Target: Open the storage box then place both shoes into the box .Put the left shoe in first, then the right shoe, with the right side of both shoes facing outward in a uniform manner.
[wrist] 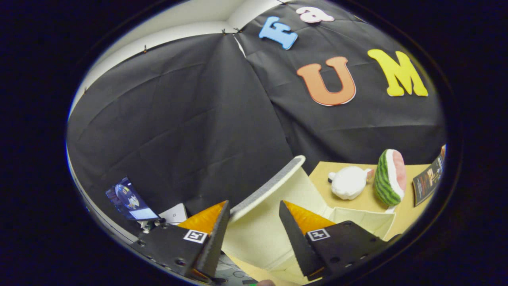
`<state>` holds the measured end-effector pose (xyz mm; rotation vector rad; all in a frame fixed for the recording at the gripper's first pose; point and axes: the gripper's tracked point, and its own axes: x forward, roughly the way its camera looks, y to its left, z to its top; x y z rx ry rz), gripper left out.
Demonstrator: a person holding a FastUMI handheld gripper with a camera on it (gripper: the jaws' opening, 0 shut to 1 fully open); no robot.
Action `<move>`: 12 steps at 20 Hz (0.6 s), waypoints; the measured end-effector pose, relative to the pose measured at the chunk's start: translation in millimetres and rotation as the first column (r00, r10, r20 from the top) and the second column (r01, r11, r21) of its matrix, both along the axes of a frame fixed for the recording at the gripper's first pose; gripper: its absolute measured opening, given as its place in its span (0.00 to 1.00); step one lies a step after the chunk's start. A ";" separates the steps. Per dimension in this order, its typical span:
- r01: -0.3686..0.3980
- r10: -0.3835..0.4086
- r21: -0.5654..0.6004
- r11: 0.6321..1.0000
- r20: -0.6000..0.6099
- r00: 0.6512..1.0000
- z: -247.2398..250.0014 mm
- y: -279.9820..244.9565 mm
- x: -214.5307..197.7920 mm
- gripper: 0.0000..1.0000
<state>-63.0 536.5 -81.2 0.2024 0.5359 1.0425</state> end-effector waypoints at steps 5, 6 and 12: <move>0.085 -0.084 -0.013 0.996 0.106 0.991 15.1 -42.2 9.3 0.94; 0.120 -0.116 -0.017 0.993 0.138 0.984 18.9 -65.6 14.7 0.95; 0.350 -0.332 -0.034 0.936 0.239 0.912 25.0 -238.9 41.2 0.96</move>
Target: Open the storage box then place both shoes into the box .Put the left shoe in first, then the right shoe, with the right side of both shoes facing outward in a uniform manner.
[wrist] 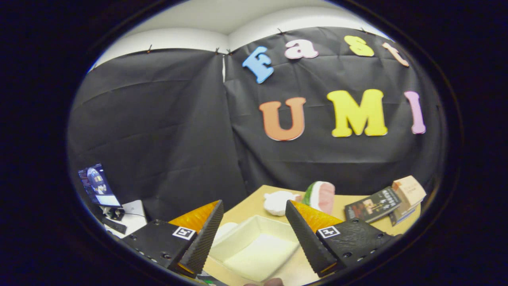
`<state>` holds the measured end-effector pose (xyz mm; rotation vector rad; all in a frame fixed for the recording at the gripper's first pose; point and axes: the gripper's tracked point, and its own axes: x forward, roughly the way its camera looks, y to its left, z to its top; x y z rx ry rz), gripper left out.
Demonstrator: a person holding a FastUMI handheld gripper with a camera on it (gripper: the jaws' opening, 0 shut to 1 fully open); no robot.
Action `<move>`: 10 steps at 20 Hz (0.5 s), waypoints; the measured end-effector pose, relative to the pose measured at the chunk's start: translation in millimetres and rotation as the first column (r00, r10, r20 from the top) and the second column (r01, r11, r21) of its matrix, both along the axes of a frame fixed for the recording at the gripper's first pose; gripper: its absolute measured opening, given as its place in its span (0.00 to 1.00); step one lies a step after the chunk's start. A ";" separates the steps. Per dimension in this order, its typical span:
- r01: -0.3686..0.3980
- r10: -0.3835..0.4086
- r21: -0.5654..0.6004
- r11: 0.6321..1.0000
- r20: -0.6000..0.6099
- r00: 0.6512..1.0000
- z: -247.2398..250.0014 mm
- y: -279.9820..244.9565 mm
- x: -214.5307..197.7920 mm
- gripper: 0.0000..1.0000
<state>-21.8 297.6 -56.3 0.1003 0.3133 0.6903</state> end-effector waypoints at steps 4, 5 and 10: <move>0.181 -0.182 -0.065 0.981 -0.008 0.983 -39.0 -139.6 13.0 0.96; 0.219 -0.222 -0.075 0.973 -0.029 0.975 -52.6 -170.3 13.2 0.96; 0.312 -0.333 -0.146 0.939 -0.148 0.931 -134.2 -261.3 12.8 0.95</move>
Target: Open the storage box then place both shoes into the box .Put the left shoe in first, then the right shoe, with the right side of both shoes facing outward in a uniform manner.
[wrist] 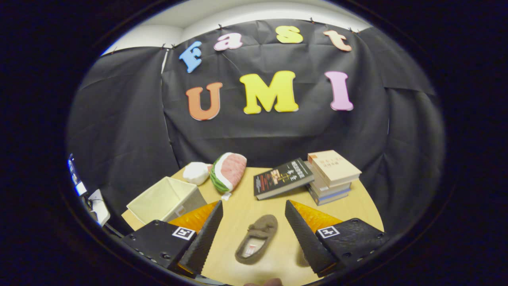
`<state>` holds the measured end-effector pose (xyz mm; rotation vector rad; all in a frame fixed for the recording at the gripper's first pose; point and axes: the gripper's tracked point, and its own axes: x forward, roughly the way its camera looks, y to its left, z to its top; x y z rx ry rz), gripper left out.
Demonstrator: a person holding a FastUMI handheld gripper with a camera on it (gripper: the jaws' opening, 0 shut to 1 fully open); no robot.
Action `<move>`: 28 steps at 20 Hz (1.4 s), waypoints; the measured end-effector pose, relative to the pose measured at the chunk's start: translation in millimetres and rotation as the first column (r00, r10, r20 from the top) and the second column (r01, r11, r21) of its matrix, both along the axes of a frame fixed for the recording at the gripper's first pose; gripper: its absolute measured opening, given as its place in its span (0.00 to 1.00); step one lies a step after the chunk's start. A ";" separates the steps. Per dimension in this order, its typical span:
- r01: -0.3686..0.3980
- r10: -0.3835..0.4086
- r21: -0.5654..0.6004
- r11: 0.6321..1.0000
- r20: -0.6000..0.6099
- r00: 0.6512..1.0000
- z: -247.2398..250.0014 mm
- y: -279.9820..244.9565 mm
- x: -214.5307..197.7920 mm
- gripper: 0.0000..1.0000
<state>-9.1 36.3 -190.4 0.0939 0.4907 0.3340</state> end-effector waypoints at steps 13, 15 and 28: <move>0.129 -0.118 0.003 0.992 -0.377 0.919 -178.0 7.6 16.1 0.95; 0.123 -0.114 -0.007 0.992 -0.428 0.897 -195.8 10.4 12.8 0.86; 0.233 -0.229 -0.060 0.971 -0.534 0.814 -229.9 25.8 10.5 0.11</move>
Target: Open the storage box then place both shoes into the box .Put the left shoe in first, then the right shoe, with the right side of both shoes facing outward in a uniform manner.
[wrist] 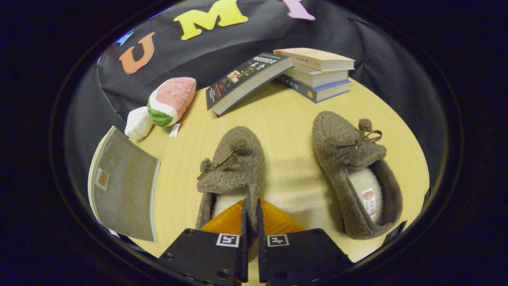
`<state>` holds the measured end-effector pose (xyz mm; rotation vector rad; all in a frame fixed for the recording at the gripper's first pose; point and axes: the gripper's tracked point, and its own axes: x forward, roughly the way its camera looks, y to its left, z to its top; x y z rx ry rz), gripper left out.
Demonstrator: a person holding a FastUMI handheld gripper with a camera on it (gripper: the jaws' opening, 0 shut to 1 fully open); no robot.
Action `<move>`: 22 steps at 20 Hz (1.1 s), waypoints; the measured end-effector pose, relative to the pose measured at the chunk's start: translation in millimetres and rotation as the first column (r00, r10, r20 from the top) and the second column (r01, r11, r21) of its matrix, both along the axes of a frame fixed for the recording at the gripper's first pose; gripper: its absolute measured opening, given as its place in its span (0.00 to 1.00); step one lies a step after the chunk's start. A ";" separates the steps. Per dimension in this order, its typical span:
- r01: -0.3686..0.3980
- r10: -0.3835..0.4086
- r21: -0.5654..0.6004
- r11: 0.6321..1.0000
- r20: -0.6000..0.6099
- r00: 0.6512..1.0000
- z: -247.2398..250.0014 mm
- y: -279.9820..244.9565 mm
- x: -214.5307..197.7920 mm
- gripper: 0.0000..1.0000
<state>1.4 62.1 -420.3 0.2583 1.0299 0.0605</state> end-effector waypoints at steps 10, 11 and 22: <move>0.119 -0.114 0.084 0.989 -0.063 0.991 43.6 18.5 -21.6 0.00; 0.120 -0.115 0.084 0.989 -0.059 0.992 54.0 24.3 -25.1 0.00; 0.117 -0.145 0.222 0.968 0.114 0.983 215.2 158.6 -15.0 0.00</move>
